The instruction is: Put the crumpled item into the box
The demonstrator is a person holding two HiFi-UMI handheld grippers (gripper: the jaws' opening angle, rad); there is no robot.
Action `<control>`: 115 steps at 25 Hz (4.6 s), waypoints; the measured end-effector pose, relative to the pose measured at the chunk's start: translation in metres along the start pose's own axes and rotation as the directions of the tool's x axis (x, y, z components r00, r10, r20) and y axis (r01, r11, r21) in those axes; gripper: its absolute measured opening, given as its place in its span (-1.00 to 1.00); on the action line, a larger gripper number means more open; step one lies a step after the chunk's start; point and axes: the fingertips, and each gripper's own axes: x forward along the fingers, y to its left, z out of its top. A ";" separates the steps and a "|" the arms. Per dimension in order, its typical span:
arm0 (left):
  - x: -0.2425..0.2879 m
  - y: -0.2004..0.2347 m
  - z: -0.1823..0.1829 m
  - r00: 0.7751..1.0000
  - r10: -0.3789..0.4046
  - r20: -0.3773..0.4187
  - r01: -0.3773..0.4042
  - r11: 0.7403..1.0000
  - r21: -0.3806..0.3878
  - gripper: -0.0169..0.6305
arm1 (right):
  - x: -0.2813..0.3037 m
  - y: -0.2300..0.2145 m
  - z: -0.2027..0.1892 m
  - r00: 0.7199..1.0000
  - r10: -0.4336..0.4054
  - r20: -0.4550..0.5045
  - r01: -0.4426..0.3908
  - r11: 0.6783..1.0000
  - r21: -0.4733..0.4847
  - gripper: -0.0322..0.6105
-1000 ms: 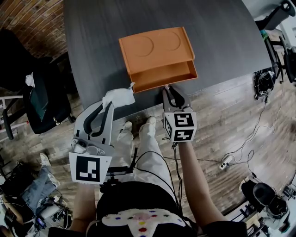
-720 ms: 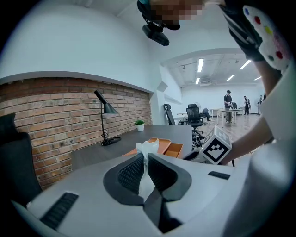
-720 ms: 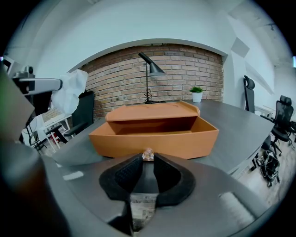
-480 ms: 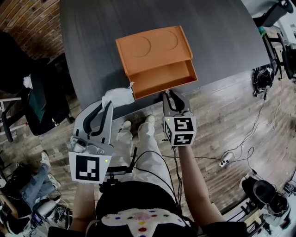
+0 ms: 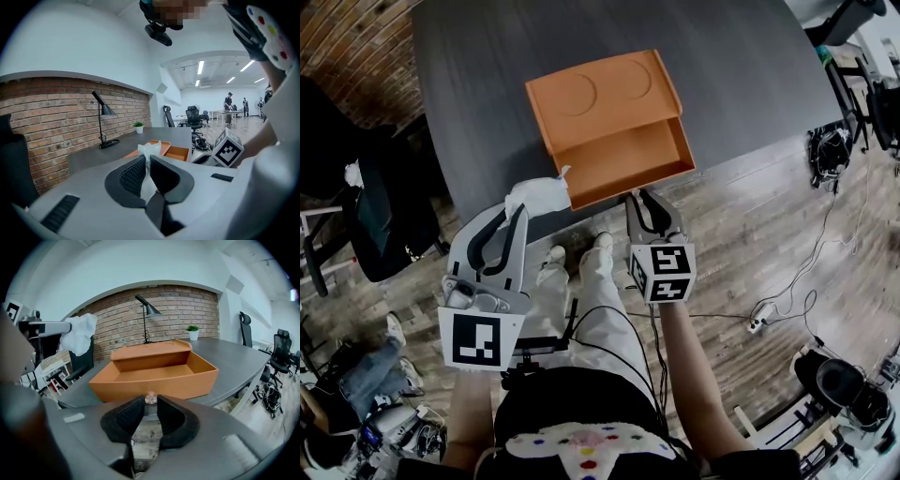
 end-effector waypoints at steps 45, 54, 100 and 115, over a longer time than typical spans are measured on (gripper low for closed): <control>0.072 -0.054 0.092 0.958 -0.268 0.102 0.240 0.945 0.224 -0.86 | -0.172 -0.057 0.108 0.899 -0.319 0.301 0.301 0.948 0.105 -0.87; 0.119 -0.076 0.047 0.932 -0.349 -0.095 0.361 0.887 0.289 -0.86 | -0.182 -0.072 0.086 0.890 -0.362 0.277 0.329 0.931 0.159 -0.87; 0.153 -0.097 -0.010 0.906 -0.303 -0.294 0.341 0.936 0.084 -0.45 | -0.179 -0.075 0.072 0.913 -0.321 0.252 0.287 0.944 0.163 -0.87; 0.066 -0.070 0.092 0.956 -0.292 -0.004 0.290 0.947 0.136 -0.92 | -0.191 -0.028 0.136 0.899 -0.215 0.382 0.217 0.975 0.039 -0.87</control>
